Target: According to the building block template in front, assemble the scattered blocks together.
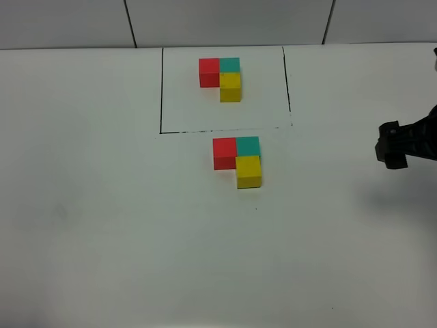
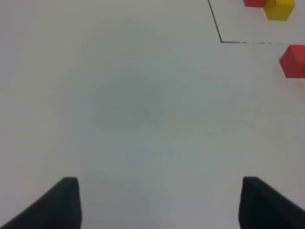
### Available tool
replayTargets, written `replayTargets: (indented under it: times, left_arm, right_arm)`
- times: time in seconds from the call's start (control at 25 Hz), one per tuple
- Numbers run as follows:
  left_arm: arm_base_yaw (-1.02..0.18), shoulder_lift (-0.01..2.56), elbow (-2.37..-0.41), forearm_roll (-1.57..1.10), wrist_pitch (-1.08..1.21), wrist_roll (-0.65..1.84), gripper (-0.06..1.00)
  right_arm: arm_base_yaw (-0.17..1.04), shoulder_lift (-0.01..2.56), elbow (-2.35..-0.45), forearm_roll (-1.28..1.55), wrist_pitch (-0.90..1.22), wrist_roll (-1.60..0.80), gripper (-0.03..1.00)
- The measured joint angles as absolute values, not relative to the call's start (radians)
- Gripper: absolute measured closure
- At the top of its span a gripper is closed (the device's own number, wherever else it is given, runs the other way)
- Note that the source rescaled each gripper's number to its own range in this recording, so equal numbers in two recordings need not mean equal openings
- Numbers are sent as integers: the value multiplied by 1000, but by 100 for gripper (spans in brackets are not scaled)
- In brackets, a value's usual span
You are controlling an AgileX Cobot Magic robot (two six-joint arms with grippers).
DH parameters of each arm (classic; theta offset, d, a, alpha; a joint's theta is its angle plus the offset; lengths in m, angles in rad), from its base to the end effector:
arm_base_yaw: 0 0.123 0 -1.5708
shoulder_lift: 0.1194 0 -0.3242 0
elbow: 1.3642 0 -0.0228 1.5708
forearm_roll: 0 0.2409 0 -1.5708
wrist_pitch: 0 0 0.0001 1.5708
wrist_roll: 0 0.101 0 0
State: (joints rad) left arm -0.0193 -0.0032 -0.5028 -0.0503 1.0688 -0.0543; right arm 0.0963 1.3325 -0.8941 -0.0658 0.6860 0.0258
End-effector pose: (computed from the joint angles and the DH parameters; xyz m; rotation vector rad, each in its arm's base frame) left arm -0.0454 -0.0036 0.2679 -0.0331 2.0468 -0.1061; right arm 0.2462 0.0195 0.2966 -0.1433 2.6018 -0.0289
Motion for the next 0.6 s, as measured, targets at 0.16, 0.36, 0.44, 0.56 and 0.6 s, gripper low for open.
replayTargets:
  times: [0.16, 0.36, 0.44, 0.56, 0.6]
  left_arm:
    - [-19, -3, -503, -50, 1069, -54, 40]
    - [-19, -3, -503, -50, 1069, -54, 40]
    - [-19, -3, -503, -50, 1069, -54, 40]
    - [-19, -3, -503, -50, 1069, -54, 40]
    - [-19, -3, -503, -50, 1069, -54, 40]
  right_arm:
    - [96, 1245, -887, -37, 760, 21, -3]
    - [96, 1123, -868, 40, 856, -33, -2]
    - [96, 1061, -836, 72, 864, -58, -2]
    - [96, 935, -761, 91, 867, -75, -2]
    - [96, 897, -738, 92, 868, -75, -2]
